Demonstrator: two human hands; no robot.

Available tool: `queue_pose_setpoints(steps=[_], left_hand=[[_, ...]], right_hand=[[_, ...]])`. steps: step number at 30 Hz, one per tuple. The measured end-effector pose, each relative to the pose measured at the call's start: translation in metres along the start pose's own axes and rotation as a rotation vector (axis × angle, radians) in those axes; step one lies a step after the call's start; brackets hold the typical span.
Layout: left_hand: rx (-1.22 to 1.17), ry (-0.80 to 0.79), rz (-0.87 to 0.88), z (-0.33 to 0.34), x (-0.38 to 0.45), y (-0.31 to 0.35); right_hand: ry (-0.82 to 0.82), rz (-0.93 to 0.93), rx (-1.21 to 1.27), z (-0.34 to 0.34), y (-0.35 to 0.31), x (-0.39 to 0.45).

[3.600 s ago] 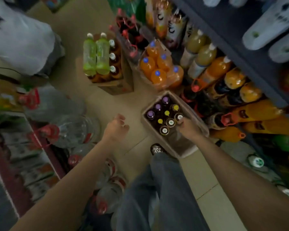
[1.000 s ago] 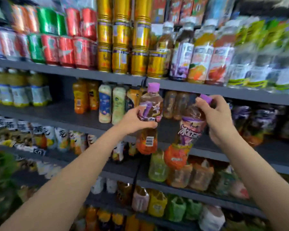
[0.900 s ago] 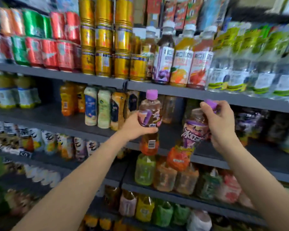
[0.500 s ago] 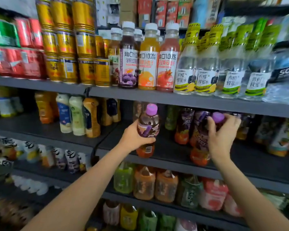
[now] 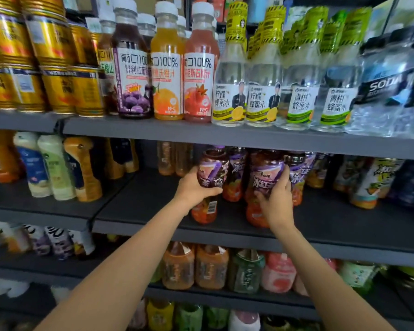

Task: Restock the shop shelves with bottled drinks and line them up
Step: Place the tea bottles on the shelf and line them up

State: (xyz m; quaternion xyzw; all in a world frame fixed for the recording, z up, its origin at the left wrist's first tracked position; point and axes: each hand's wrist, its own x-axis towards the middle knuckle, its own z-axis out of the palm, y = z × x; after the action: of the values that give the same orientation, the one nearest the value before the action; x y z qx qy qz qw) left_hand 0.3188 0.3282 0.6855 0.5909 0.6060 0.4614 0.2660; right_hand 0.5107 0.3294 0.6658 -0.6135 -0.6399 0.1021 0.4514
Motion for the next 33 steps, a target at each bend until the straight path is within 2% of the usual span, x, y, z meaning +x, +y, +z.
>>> queue_pose_setpoints(steps=[4,9,16,30,33], left_hand=[[-0.01,-0.002,-0.022,0.018,0.007,0.003],[0.217,-0.037,0.005,0.035,0.006,-0.004],[0.26,0.052,-0.009,0.057,0.013,-0.009],[0.352,0.169,0.006,0.101,0.042,0.005],[0.315,0.172,-0.048,0.105,0.047,0.008]], right_hand=[[0.063,0.034,-0.145,0.002,0.011,0.01],[-0.089,0.128,-0.28,0.012,0.034,-0.005],[-0.05,0.129,-0.348,0.019,0.026,-0.004],[-0.046,0.125,-0.283,0.023,0.034,-0.002],[-0.051,0.126,-0.288,0.023,0.035,-0.001]])
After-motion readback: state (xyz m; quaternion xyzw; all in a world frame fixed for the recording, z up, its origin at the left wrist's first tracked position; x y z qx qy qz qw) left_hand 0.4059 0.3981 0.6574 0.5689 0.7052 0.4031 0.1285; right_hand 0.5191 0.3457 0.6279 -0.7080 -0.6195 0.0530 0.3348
